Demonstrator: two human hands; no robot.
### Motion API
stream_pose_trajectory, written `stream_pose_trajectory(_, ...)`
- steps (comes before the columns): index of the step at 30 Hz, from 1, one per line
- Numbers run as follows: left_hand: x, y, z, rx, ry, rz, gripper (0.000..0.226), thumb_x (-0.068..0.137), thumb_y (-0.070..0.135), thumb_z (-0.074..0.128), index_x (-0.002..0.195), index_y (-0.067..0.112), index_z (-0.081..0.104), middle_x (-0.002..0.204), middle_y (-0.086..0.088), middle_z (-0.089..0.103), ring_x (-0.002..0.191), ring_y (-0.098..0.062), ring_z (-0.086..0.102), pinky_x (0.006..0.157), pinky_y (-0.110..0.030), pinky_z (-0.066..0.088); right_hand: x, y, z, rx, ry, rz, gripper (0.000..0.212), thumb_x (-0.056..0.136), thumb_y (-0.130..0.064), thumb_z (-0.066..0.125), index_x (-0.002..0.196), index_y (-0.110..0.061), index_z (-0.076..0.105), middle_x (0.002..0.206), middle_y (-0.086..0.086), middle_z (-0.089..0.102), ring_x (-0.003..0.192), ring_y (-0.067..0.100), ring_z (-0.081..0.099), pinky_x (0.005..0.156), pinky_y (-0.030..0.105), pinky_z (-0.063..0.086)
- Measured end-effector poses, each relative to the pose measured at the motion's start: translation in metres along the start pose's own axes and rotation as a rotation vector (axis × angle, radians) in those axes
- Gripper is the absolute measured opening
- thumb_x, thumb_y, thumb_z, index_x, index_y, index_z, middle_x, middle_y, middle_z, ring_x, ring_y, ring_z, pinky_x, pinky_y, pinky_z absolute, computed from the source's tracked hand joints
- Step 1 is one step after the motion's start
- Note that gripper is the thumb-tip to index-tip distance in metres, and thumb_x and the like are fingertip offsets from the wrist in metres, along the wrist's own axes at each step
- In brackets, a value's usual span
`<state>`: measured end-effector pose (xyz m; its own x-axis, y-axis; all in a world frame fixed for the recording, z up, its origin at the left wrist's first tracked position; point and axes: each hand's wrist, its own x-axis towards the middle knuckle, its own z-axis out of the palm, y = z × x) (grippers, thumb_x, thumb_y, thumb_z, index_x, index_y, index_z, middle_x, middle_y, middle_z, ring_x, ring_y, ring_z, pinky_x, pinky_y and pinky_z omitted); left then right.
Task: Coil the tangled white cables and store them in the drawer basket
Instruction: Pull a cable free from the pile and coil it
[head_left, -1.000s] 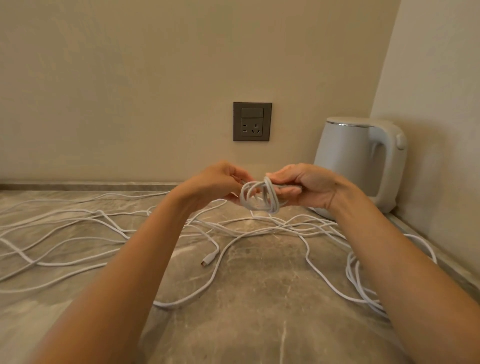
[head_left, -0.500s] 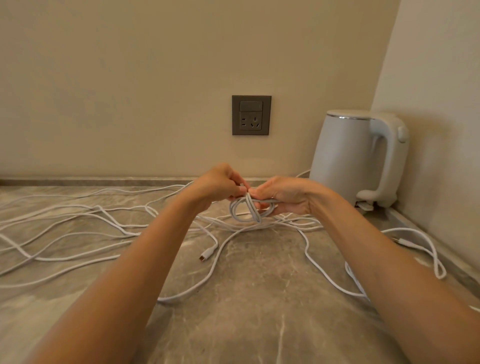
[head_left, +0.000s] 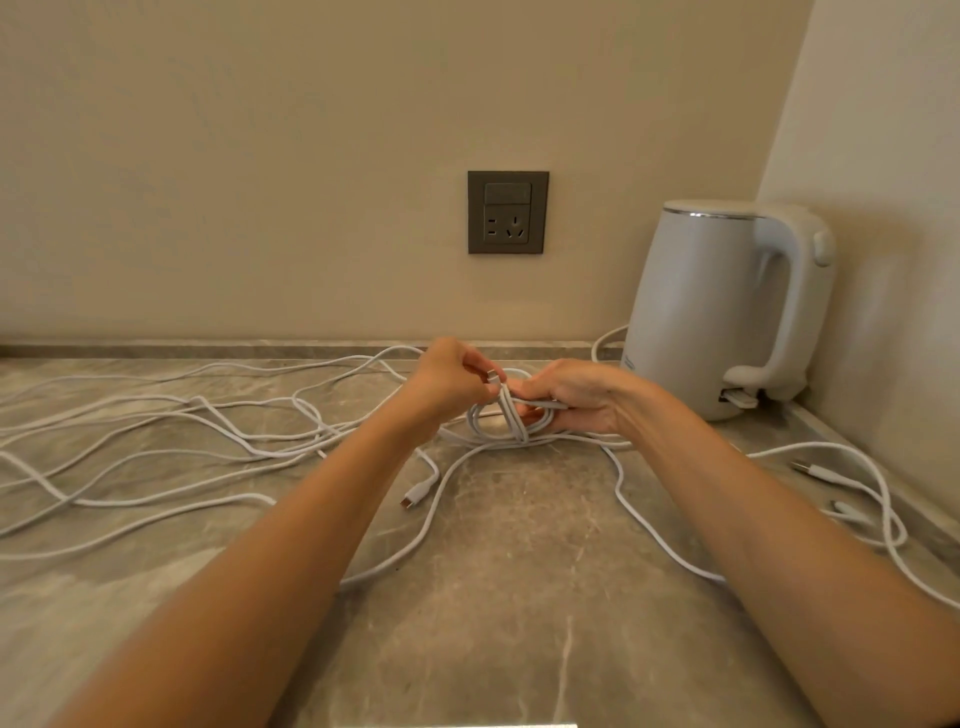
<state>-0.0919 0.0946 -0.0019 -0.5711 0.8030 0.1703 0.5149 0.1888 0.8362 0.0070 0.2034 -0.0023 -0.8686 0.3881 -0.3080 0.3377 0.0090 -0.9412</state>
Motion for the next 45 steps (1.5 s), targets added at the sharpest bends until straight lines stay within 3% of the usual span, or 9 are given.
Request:
stream_pose_trajectory(5,-0.004,-0.010,0.014,0.091,0.186,0.136,0.013,0.078,0.006,0.071,0.091,0.004,0.070,0.087,-0.013,0.070,0.079,-0.020,0.063,0.079,-0.034,0.052,-0.002,0.003,-0.001,0.073,0.026,-0.004,0.030,0.100,-0.007,0.038,0.077,-0.004,0.057,0.049,0.000,0.055,0.043,0.006,0.053,0.049,0.018,0.049)
stream_pose_trajectory(12,-0.016,-0.023,0.022,0.100,0.242,0.337,0.010,0.077,0.005,0.071,0.085,0.000,0.067,0.083,-0.012,0.070,0.078,-0.025,0.066,0.077,-0.040,0.052,-0.002,0.007,-0.004,0.139,0.033,0.002,0.026,0.097,-0.004,0.042,0.076,-0.002,0.058,0.058,0.005,0.057,0.049,0.009,0.056,0.056,0.020,0.052)
stream_pose_trajectory(22,-0.026,-0.035,0.015,0.223,0.145,0.572,0.017,0.080,0.004,0.065,0.094,0.008,0.074,0.083,-0.007,0.074,0.074,0.002,0.057,0.062,-0.011,0.040,-0.002,0.012,-0.005,0.138,0.047,-0.016,0.027,0.099,-0.005,0.041,0.079,-0.001,0.059,0.058,0.003,0.057,0.052,0.009,0.051,0.052,0.018,0.050)
stream_pose_trajectory(27,-0.018,-0.023,0.014,0.309,0.138,0.559,0.002,0.073,0.000,0.068,0.071,0.000,0.069,0.071,-0.014,0.071,0.066,-0.016,0.059,0.061,-0.027,0.042,-0.003,0.014,-0.007,0.153,-0.005,-0.023,0.027,0.099,-0.004,0.039,0.079,-0.002,0.058,0.054,0.001,0.059,0.050,0.008,0.053,0.054,0.019,0.050)
stream_pose_trajectory(31,-0.009,-0.018,0.016,0.322,0.119,0.453,0.041,0.076,0.000,0.070,0.061,0.022,0.039,0.074,-0.013,0.065,0.064,-0.016,0.050,0.056,-0.020,0.034,-0.003,0.014,-0.008,0.159,-0.005,-0.033,0.027,0.098,-0.004,0.040,0.079,-0.002,0.059,0.056,0.001,0.059,0.052,0.007,0.052,0.054,0.017,0.050)
stream_pose_trajectory(35,-0.003,-0.007,0.008,0.526,-0.038,0.464,0.023,0.078,0.006,0.068,0.082,0.013,0.046,0.080,-0.011,0.062,0.069,-0.023,0.048,0.058,-0.027,0.030,-0.002,0.013,-0.007,0.068,-0.043,-0.032,0.023,0.097,-0.004,0.044,0.083,-0.002,0.063,0.060,-0.001,0.066,0.052,0.004,0.059,0.054,0.016,0.050)
stream_pose_trajectory(38,0.001,-0.002,0.005,0.571,-0.127,0.483,0.031,0.080,0.007,0.067,0.104,0.008,0.047,0.084,-0.011,0.065,0.072,-0.022,0.052,0.065,-0.031,0.042,-0.002,0.011,-0.007,0.006,-0.066,-0.017,0.017,0.095,-0.008,0.051,0.088,-0.002,0.065,0.067,-0.001,0.070,0.059,0.005,0.063,0.057,0.017,0.051)
stream_pose_trajectory(40,0.003,-0.003,0.006,0.595,-0.130,0.507,0.034,0.081,0.008,0.066,0.110,0.007,0.048,0.080,-0.010,0.063,0.068,-0.019,0.047,0.061,-0.027,0.035,-0.002,0.012,-0.006,-0.004,-0.066,-0.024,0.015,0.094,-0.011,0.054,0.090,-0.002,0.065,0.070,0.000,0.071,0.062,0.005,0.064,0.059,0.017,0.051)
stream_pose_trajectory(45,0.001,-0.015,0.006,0.593,-0.007,0.676,0.005,0.079,0.002,0.064,0.083,0.002,0.063,0.074,-0.019,0.065,0.066,-0.031,0.057,0.058,-0.034,0.042,-0.003,0.012,-0.006,-0.001,-0.055,-0.042,0.020,0.096,-0.007,0.047,0.085,-0.002,0.064,0.067,-0.001,0.069,0.061,0.005,0.061,0.062,0.016,0.052)
